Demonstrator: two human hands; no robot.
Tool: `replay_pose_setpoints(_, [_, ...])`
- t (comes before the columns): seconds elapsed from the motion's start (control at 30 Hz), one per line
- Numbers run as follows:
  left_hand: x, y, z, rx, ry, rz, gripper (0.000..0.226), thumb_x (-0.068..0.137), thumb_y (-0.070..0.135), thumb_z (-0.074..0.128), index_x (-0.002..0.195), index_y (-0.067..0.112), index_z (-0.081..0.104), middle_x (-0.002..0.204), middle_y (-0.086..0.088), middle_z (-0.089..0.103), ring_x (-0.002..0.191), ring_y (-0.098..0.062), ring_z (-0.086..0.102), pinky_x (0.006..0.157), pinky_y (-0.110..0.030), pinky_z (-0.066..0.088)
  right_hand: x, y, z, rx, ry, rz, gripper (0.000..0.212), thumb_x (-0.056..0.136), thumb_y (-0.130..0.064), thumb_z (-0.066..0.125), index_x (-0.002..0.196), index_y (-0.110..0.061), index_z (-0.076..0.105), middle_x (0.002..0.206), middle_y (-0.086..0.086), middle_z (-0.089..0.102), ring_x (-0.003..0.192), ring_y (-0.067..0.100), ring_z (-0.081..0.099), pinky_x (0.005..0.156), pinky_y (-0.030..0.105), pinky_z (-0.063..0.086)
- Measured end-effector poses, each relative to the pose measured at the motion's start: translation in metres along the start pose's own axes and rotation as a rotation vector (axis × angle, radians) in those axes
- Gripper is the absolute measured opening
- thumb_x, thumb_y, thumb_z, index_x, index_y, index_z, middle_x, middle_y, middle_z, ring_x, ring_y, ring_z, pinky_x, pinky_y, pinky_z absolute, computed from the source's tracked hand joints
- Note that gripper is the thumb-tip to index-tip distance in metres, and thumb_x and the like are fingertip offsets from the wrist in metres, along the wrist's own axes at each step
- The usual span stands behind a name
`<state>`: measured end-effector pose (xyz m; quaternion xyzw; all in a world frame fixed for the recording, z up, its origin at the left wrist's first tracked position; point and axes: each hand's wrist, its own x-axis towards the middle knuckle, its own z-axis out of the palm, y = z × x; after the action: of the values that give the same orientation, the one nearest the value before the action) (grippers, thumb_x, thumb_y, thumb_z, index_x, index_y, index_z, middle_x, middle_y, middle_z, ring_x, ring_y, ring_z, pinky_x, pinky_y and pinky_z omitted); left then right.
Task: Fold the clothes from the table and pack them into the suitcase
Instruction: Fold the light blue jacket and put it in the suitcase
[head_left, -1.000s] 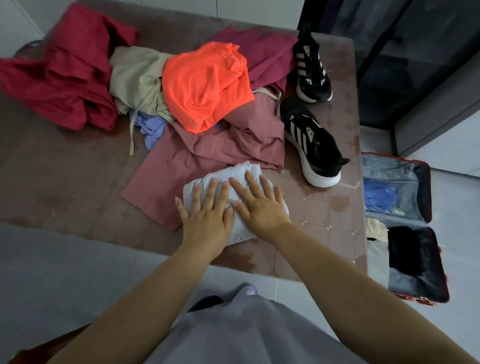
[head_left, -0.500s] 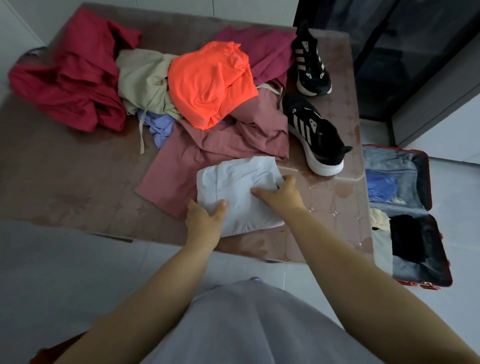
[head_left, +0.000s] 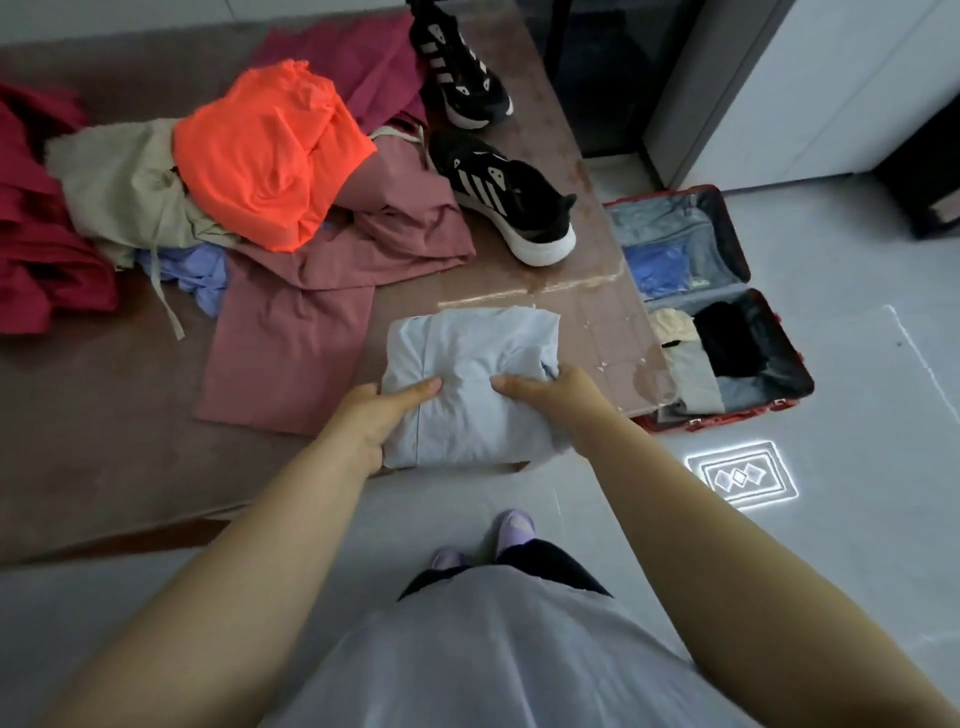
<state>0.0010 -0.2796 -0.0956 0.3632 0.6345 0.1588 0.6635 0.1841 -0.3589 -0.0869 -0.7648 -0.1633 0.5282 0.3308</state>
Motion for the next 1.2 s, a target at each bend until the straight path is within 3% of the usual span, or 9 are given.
replay_pose_setpoints(0.1, [-0.010,0.005,0.029,-0.004,-0.110,0.005,0.025,0.073,0.017,0.078,0.089,0.009,0.061,0.079,-0.004,0.068,0.066,-0.014,0.066,0.047,-0.023,0.052,-0.006,0.013,-0.031,0.152,0.001,0.039,0.071,0.060,-0.040,0.087,0.117,-0.010,0.056,0.110,0.003,0.065,0.094,0.023,0.064,0.076,0.039,0.056])
replay_pose_setpoints(0.2, [-0.016,0.013,0.066,0.011,-0.224,-0.005,0.036,0.072,0.020,0.078,0.103,0.011,0.060,0.094,-0.007,0.070,0.081,-0.019,0.068,0.061,-0.030,0.055,-0.009,0.023,-0.069,0.265,-0.020,0.032,0.066,0.061,-0.035,0.087,0.117,-0.013,0.060,0.105,0.002,0.070,0.093,0.023,0.067,0.077,0.040,0.057])
replay_pose_setpoints(0.3, [-0.021,0.022,0.115,0.045,-0.315,-0.005,0.028,0.077,0.021,0.074,0.099,0.017,0.059,0.095,-0.003,0.070,0.083,-0.018,0.067,0.065,-0.031,0.054,-0.008,0.034,-0.117,0.357,0.003,-0.027,0.050,0.068,-0.026,0.083,0.113,-0.015,0.063,0.103,0.002,0.071,0.094,0.021,0.067,0.081,0.038,0.055])
replay_pose_setpoints(0.43, [-0.023,0.027,0.205,0.115,-0.411,0.043,0.053,0.072,0.031,0.076,0.119,0.020,0.054,0.109,-0.002,0.067,0.095,-0.020,0.065,0.072,-0.034,0.055,-0.002,0.059,-0.198,0.467,0.052,-0.040,0.030,0.075,-0.020,0.078,0.102,-0.017,0.065,0.094,0.001,0.073,0.084,0.017,0.069,0.070,0.032,0.057])
replay_pose_setpoints(0.6, [-0.021,0.010,0.340,0.149,-0.397,0.053,0.051,0.074,0.034,0.077,0.116,0.020,0.052,0.108,-0.001,0.065,0.094,-0.020,0.064,0.081,-0.034,0.053,0.015,0.097,-0.315,0.506,0.116,-0.016,0.063,0.060,-0.031,0.087,0.116,-0.014,0.063,0.105,0.005,0.072,0.096,0.025,0.068,0.082,0.041,0.056])
replay_pose_setpoints(0.73, [-0.016,-0.016,0.420,0.153,-0.366,-0.063,0.067,0.060,0.044,0.084,0.115,0.014,0.059,0.110,-0.005,0.068,0.096,-0.023,0.065,0.090,-0.039,0.052,0.036,0.123,-0.393,0.502,0.123,0.066,0.044,0.074,-0.026,0.079,0.113,-0.013,0.062,0.103,0.004,0.072,0.091,0.021,0.069,0.067,0.031,0.057])
replay_pose_setpoints(0.8, [-0.009,-0.026,0.443,0.164,-0.336,-0.172,0.083,0.051,0.050,0.085,0.119,0.010,0.058,0.110,-0.007,0.067,0.096,-0.024,0.066,0.088,-0.039,0.053,0.053,0.137,-0.417,0.518,0.081,0.118,0.050,0.074,-0.027,0.079,0.117,-0.011,0.060,0.105,0.006,0.072,0.093,0.023,0.070,0.068,0.032,0.057])
replay_pose_setpoints(1.03, [0.044,-0.023,0.494,0.122,-0.257,-0.380,0.054,0.071,0.033,0.080,0.113,0.004,0.063,0.103,-0.014,0.069,0.091,-0.027,0.067,0.077,-0.038,0.055,0.121,0.153,-0.456,0.704,-0.112,0.274,0.050,0.079,-0.024,0.074,0.123,-0.010,0.055,0.114,0.009,0.069,0.105,0.027,0.065,0.090,0.041,0.053])
replay_pose_setpoints(1.2, [0.084,-0.002,0.552,0.135,-0.279,-0.462,0.053,0.074,0.030,0.078,0.116,0.002,0.062,0.104,-0.016,0.069,0.087,-0.027,0.067,0.065,-0.034,0.055,0.164,0.147,-0.497,0.709,-0.117,0.294,0.054,0.074,-0.018,0.077,0.122,-0.014,0.053,0.113,0.007,0.068,0.102,0.026,0.066,0.076,0.036,0.056])
